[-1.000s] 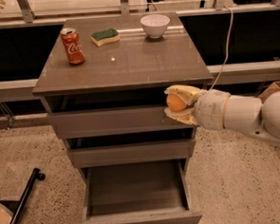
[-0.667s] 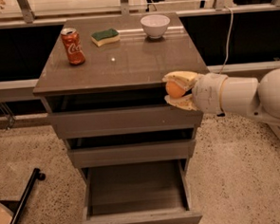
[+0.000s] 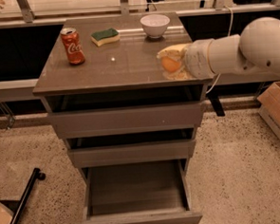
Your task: Pick orange from bottom drawer and place on counter
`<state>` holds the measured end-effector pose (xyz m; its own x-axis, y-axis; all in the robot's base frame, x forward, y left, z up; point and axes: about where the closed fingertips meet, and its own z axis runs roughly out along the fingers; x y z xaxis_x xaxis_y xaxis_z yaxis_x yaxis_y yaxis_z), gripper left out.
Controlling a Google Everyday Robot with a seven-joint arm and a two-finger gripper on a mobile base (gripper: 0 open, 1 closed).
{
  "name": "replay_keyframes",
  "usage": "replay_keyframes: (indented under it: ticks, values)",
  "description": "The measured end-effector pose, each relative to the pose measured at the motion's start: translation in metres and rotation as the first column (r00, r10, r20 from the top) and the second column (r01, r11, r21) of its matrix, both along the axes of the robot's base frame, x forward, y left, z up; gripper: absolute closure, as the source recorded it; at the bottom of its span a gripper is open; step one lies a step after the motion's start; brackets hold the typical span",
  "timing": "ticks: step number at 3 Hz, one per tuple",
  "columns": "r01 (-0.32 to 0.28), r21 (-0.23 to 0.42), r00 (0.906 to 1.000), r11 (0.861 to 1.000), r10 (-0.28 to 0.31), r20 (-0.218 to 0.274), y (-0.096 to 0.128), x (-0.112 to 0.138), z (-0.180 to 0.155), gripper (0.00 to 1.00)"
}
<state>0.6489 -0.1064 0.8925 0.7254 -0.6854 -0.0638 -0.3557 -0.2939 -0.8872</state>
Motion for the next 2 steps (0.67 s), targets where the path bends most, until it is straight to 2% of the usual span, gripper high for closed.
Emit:
replay_keyframes:
  ticks: [1,2]
  values:
    - [-0.027,-0.079,0.9995,0.996,0.026,-0.016,0.006,0.046,0.002,1.00]
    - [-0.052,-0.117,0.9985,0.992,0.049,-0.025,0.015,0.088,0.000,1.00]
